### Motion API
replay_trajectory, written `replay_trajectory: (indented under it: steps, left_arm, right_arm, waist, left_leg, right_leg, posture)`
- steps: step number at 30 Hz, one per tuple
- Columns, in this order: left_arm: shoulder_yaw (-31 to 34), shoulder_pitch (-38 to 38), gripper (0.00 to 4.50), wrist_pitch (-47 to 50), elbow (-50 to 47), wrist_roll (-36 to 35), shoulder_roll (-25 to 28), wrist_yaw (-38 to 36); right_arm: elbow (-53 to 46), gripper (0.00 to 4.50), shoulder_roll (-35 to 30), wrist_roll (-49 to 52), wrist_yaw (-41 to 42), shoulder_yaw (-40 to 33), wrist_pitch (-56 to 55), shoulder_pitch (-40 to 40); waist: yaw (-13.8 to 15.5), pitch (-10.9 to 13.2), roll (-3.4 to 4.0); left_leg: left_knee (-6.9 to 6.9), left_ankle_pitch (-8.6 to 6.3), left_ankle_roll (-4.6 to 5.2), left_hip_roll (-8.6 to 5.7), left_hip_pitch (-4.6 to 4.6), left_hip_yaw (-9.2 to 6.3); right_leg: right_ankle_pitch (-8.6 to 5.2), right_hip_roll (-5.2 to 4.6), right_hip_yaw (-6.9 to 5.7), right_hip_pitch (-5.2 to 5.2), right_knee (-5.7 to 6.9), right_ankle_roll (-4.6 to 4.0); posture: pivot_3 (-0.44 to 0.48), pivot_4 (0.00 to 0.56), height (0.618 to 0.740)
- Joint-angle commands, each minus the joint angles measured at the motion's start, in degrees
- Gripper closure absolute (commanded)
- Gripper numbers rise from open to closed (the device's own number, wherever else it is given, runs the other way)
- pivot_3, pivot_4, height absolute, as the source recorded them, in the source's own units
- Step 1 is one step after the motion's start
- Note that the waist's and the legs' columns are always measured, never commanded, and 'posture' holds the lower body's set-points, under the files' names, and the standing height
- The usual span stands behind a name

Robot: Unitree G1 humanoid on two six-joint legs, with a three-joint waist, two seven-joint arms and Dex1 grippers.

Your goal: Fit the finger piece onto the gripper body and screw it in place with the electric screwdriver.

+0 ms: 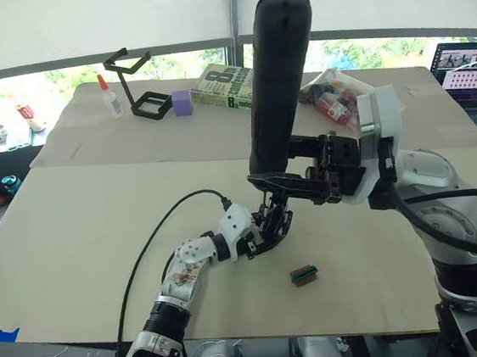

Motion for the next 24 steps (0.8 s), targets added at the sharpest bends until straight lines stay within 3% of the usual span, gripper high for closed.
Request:
replay_trajectory:
  steps: [1, 24]
  left_arm:
    - [-1.4, 1.6, 1.96, 1.7, 0.3, 0.6, 0.2, -0.6]
    - [-1.6, 2.5, 1.96, 3.4, -1.6, 0.5, 0.5, -0.8]
  right_arm:
    - [-0.9, 2.57, 0.6, -0.7, 0.9, -0.8, -2.7, 0.4]
    - [0.2, 2.57, 2.7, -5.6, 2.6, 0.5, -3.7, 2.5]
  waist:
    - [0.0, 0.0, 0.0]
    - [0.0, 0.0, 0.0]
  left_leg:
    - [0.0, 0.0, 0.0, 0.0, 0.0, 0.01]
    - [-0.01, 0.01, -0.01, 0.0, -0.01, 0.01]
  right_leg:
    - [0.0, 0.0, 0.0, 0.0, 0.0, 0.0]
    - [-0.01, 0.03, -0.01, 0.0, 0.02, 0.01]
  posture:
    - [0.0, 0.15, 0.74]
    - [0.0, 0.15, 0.74]
